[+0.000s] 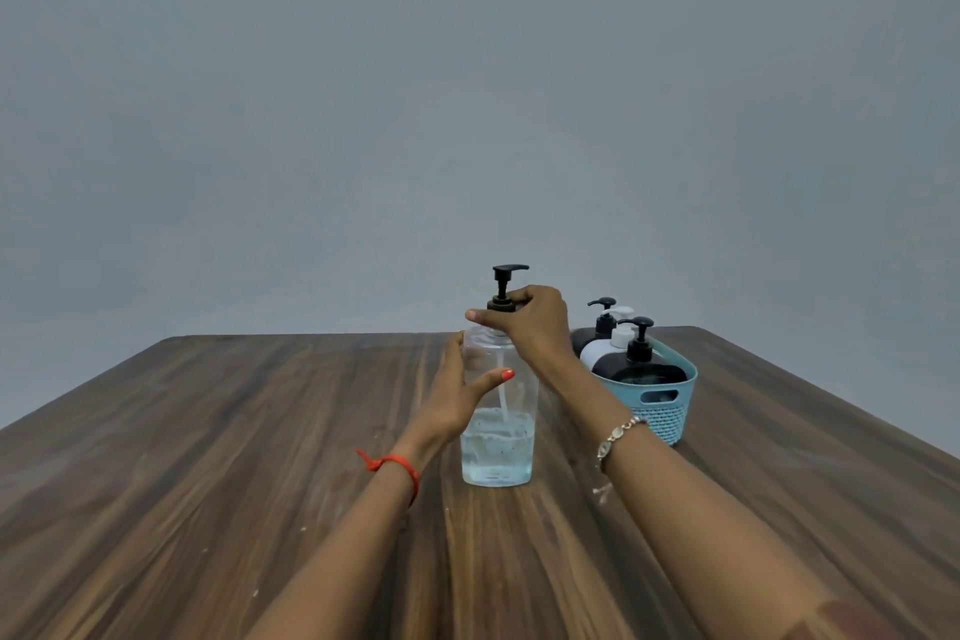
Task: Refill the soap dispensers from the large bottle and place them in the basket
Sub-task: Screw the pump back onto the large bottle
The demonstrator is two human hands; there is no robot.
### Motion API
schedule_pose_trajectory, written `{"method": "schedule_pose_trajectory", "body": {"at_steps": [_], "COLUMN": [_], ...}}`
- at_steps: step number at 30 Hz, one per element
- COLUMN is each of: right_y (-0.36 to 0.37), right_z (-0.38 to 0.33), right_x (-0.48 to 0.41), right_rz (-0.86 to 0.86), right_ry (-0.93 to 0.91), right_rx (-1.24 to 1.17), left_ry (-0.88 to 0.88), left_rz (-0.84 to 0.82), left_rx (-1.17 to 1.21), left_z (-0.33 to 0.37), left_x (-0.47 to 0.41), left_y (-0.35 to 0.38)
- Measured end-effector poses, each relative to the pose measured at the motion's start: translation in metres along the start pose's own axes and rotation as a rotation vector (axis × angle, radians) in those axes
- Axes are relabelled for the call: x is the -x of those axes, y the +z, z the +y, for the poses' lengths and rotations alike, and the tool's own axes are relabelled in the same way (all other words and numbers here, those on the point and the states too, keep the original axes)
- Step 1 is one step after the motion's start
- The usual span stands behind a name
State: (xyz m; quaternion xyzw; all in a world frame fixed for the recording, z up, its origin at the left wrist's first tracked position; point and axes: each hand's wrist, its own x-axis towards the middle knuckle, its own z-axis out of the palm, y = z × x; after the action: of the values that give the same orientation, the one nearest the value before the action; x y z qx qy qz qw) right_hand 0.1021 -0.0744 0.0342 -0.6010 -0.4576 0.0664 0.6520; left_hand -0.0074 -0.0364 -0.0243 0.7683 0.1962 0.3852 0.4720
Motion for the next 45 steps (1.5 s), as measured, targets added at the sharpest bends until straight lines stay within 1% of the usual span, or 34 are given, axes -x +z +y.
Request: {"method": "schedule_pose_trajectory", "body": {"at_steps": [1,3,6,8,10,12,20,23,25,30,33,35,37,40,42,45], "right_y": [0.003,0.004,-0.01,-0.022,-0.027,-0.027,-0.009,0.0,0.003,-0.002,-0.005,-0.007,-0.008,-0.011,-0.013,-0.012], "right_z": [0.0,-0.002,-0.001,0.001,0.004,0.006,0.005,0.002,0.0,0.002,0.012,0.022,0.03,0.034,0.047,0.057], "right_x": [0.001,0.001,-0.001,-0.003,-0.004,-0.005,0.006,0.012,0.014,0.021,0.033,0.042,0.053,0.072,0.085,0.101], "right_rz": [0.023,-0.002,-0.151,-0.285,-0.352,-0.327,-0.057,0.052,0.079,0.028,-0.052,-0.104,-0.132,-0.153,-0.15,-0.142], "right_ry": [-0.006,-0.015,0.004,0.042,0.057,0.048,-0.013,-0.04,-0.053,-0.062,-0.07,-0.034,-0.005,0.03,0.012,0.026], "right_rx": [0.028,0.05,-0.003,-0.127,-0.215,-0.21,-0.141,-0.066,-0.027,-0.03,0.058,0.103,0.081,0.085,0.103,0.131], "left_ry": [-0.001,0.004,0.011,0.018,0.02,0.019,0.029,0.025,0.018,0.029,0.025,-0.022,-0.054,-0.057,-0.062,-0.063], "left_rz": [0.003,0.006,0.009,0.016,0.02,0.023,0.022,0.014,0.008,-0.011,-0.038,-0.047,-0.027,-0.006,-0.015,0.023], "left_rx": [0.0,-0.005,-0.017,-0.001,0.017,0.015,-0.007,-0.01,-0.007,-0.016,-0.016,-0.047,-0.052,-0.016,0.053,0.107], "left_z": [0.0,-0.001,0.0,0.001,0.001,0.0,-0.002,-0.002,-0.002,-0.001,-0.009,-0.022,-0.029,-0.026,-0.02,-0.019], "left_x": [0.0,0.0,-0.001,-0.001,-0.001,-0.001,-0.005,-0.006,-0.005,0.002,0.014,0.027,0.036,0.037,0.037,0.04], "left_y": [0.0,-0.001,0.0,0.001,0.001,0.001,0.002,0.002,0.002,0.003,0.004,0.007,0.009,0.008,0.007,0.008]}}
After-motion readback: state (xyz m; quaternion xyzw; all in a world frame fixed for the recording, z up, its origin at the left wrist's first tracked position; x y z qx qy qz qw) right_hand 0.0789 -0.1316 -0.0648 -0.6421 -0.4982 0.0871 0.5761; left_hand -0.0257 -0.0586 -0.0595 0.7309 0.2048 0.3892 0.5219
